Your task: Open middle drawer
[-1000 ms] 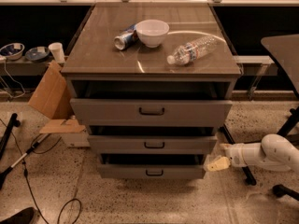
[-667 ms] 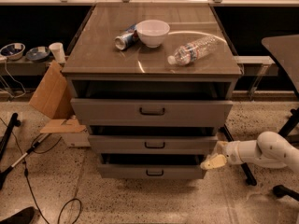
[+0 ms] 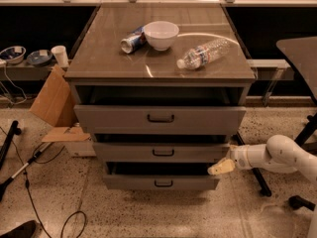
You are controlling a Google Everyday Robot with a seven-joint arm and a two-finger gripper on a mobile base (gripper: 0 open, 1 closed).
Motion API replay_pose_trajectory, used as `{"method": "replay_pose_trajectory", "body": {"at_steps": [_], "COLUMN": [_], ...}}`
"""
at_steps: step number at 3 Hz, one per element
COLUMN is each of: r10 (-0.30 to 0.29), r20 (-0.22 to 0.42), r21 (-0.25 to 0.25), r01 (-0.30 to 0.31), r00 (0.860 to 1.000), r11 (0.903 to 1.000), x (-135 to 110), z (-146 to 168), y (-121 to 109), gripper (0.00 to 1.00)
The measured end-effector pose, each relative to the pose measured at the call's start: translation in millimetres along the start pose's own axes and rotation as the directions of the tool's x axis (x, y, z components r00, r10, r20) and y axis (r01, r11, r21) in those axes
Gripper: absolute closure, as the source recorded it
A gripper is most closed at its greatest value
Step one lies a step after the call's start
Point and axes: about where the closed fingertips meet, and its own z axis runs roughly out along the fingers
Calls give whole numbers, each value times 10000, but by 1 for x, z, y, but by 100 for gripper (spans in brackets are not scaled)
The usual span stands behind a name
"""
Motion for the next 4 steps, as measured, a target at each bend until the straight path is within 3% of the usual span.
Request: {"method": "replay_pose_trajectory", "body": {"at_steps": [4], "r10": [-372], "r20": [13], "r21": [-318], "r01": [372], "r00": [9993], "r11": [9988], "x": [6], "z": [-3], "y": [2], "gripper": [0]}}
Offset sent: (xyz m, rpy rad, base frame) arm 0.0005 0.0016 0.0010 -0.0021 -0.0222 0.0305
